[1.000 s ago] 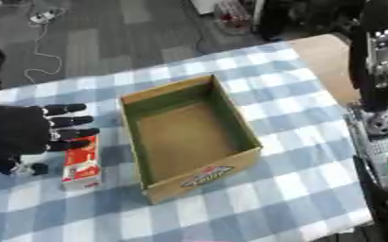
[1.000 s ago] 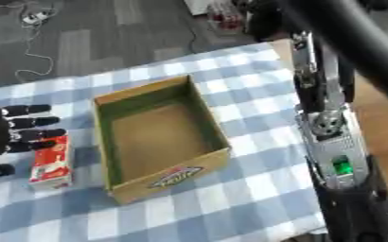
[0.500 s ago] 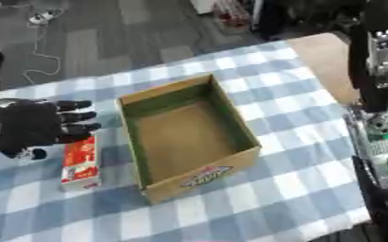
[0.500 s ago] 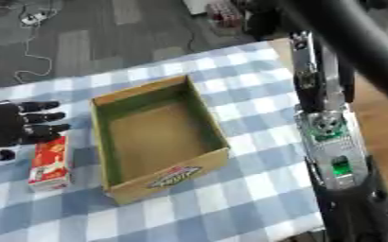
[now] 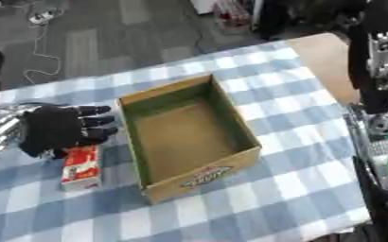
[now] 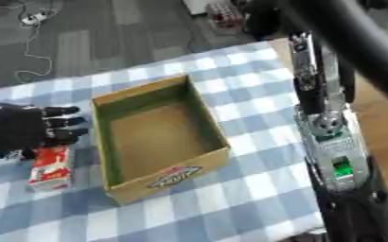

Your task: Pick up objects on the table and place them in the box.

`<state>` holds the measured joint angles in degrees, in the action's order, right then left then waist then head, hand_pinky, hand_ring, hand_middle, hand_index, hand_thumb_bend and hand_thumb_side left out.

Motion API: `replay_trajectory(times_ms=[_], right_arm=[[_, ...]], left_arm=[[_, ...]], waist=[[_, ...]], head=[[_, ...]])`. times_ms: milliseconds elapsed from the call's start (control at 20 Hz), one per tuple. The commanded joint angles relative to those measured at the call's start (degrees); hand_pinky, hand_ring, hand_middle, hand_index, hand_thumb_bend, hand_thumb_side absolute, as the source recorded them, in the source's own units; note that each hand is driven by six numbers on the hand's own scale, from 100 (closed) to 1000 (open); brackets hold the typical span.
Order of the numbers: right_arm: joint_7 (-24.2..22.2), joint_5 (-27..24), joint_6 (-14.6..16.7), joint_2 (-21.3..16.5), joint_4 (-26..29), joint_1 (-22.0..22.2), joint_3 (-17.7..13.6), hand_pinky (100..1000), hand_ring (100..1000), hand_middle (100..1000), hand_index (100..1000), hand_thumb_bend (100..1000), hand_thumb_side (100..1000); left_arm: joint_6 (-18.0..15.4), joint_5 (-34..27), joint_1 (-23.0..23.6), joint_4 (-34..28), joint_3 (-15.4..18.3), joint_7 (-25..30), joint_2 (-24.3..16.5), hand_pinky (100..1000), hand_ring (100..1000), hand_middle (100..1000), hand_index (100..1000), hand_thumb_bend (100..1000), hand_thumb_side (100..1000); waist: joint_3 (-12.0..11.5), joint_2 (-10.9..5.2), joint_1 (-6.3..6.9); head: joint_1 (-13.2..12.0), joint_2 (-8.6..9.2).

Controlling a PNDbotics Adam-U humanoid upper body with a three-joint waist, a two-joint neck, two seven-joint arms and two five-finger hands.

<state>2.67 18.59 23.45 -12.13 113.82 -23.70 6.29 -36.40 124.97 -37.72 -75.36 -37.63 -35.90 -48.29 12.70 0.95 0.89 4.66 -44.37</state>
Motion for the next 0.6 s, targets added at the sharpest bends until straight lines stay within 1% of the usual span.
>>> replay_trajectory(times_ms=[50,200,250,300,350,400,450,500,550,600], right_arm=[[-0.12,-0.35,-0.03,0.12,0.77,-1.18,-0.26,406,439,500,604,100,1000],[-0.15,-0.34,-0.06,0.06,0.77,-1.15,-0.23,406,439,500,604,100,1000],[-0.13,-0.34,-0.06,0.05,0.77,-1.15,-0.24,406,439,500,604,100,1000],[-0.12,-0.34,-0.06,0.03,0.77,-1.14,-0.24,406,439,500,604,100,1000],[-0.1,-0.34,-0.06,0.02,0.77,-1.13,-0.24,405,439,499,604,100,1000],[-0.08,-0.35,-0.06,0.02,0.77,-1.13,-0.25,405,439,499,604,100,1000],[-0.05,-0.33,-0.06,0.02,0.77,-1.14,-0.27,405,439,499,604,100,1000],[-0.01,-0.33,-0.04,0.03,0.77,-1.16,-0.28,405,439,499,604,100,1000],[0.02,-0.34,-0.02,0.04,0.77,-1.17,-0.28,404,438,498,603,100,1000],[0.08,-0.36,0.01,0.05,0.77,-1.18,-0.31,404,438,497,602,100,1000]], left_arm=[[-15.57,0.18,-0.27,-0.86,-0.46,-16.07,-1.38,951,964,971,961,342,657],[-15.57,-0.2,0.39,-1.05,-0.6,-16.07,-1.4,946,959,968,958,346,656],[-15.57,-0.37,0.65,-1.05,-0.6,-16.07,-1.36,929,941,953,947,347,659],[-15.57,-0.65,1.03,-1.04,-0.62,-16.07,-1.29,914,911,942,939,346,661],[-15.57,-0.99,1.41,-1.03,-0.64,-16.07,-1.24,859,796,911,927,348,661],[-15.57,-1.42,1.86,-1.07,-0.68,-16.07,-1.21,883,837,924,931,347,661],[-15.57,-1.84,2.25,-1.14,-0.72,-16.07,-1.22,696,642,832,891,336,669],[-15.57,-2.48,2.8,-1.26,-0.77,-16.07,-1.23,696,642,832,891,336,669],[-15.57,-3.12,3.21,-1.44,-0.79,-16.07,-1.29,532,519,727,813,233,754],[-15.57,-4.37,3.74,-1.7,-0.82,-16.07,-1.3,476,473,662,746,175,819]], waist=[[0.05,-0.45,0.03],[0.02,-0.43,-0.03],[0.0,-0.42,-0.05],[-0.01,-0.4,-0.07],[-0.02,-0.37,-0.09],[-0.02,-0.35,-0.1],[-0.01,-0.32,-0.12],[0.0,-0.3,-0.14],[0.01,-0.28,-0.15],[0.01,-0.26,-0.17]], head=[[-0.7,0.25],[-0.64,0.25],[-0.62,0.25],[-0.6,0.25],[-0.58,0.25],[-0.55,0.25],[-0.55,0.25],[-0.54,0.25],[-0.55,0.25],[-0.55,0.25]])
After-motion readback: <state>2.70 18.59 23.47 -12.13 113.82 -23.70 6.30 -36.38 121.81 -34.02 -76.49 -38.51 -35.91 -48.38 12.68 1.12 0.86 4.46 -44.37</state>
